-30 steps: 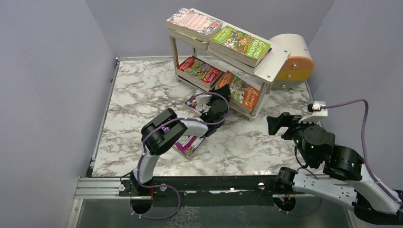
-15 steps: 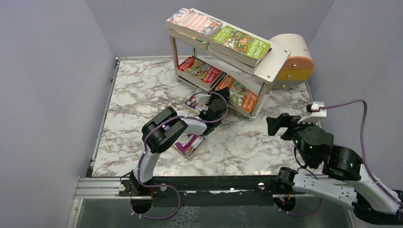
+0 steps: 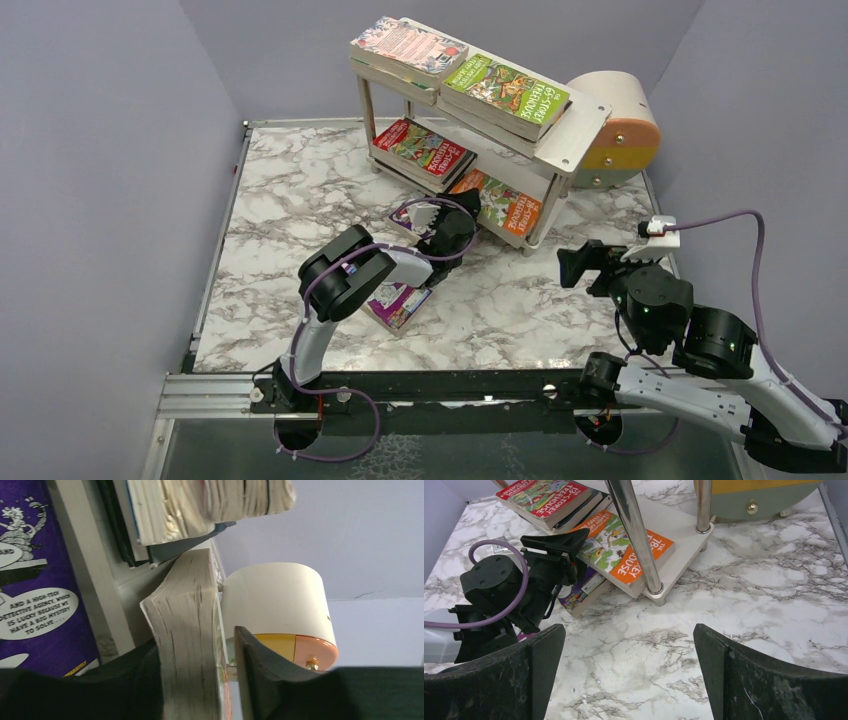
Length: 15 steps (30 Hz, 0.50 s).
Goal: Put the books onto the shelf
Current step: Place the book on the shelf.
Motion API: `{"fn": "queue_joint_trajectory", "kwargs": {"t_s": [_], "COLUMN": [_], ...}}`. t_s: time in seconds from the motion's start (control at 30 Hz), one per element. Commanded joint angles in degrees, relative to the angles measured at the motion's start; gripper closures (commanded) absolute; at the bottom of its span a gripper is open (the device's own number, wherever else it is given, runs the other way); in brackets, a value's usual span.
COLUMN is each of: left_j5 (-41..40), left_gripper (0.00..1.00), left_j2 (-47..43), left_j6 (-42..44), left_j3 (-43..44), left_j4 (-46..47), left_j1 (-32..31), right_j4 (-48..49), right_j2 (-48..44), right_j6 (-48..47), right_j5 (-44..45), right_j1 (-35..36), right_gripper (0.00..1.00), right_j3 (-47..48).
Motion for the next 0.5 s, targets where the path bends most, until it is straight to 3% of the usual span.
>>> {"fn": "queue_joint_trajectory", "kwargs": {"t_s": [0.0,0.2,0.23,0.27,0.3,0.47], "left_j5": [0.09,0.81,0.97,1.05,1.27,3.67], "left_gripper": [0.55,0.34,0.26,0.09,0.02,0.01], "left_j2": [-1.54,-2.94,-3.28,-3.71,-4.18,-7.81], "left_j6": [-2.19,-2.36,-2.48,-2.53,-2.58,-3.43], "left_j3": [-1.53,-3.66,-4.07,-4.45,-4.87,-6.06], "left_j4": [-0.13,-2.06,-2.48,-3.07,-3.96,-11.95], "left_j1": [0.24,0.93,1.15,1.24,1.59,3.10], "right_j4": [0.54,1.28,1.35,1.56,1.71,2.98], "right_j2": [-0.50,-0.12,-0.04,0.09,0.26,1.14], "right_j6": [0.99,1.34,1.35,1.35,1.40,1.53], "right_j5": [0.95,0.32,0.28,0.21,0.14,-0.41], "right_j1": [-0.22,-0.18,-0.15,-0.20,-0.20,-0.19], "right_gripper": [0.02,0.02,0.02,0.02,0.02,0.02], "right_j3": [-1.04,-2.20,-2.39,-2.66,-2.80,-3.67]}}
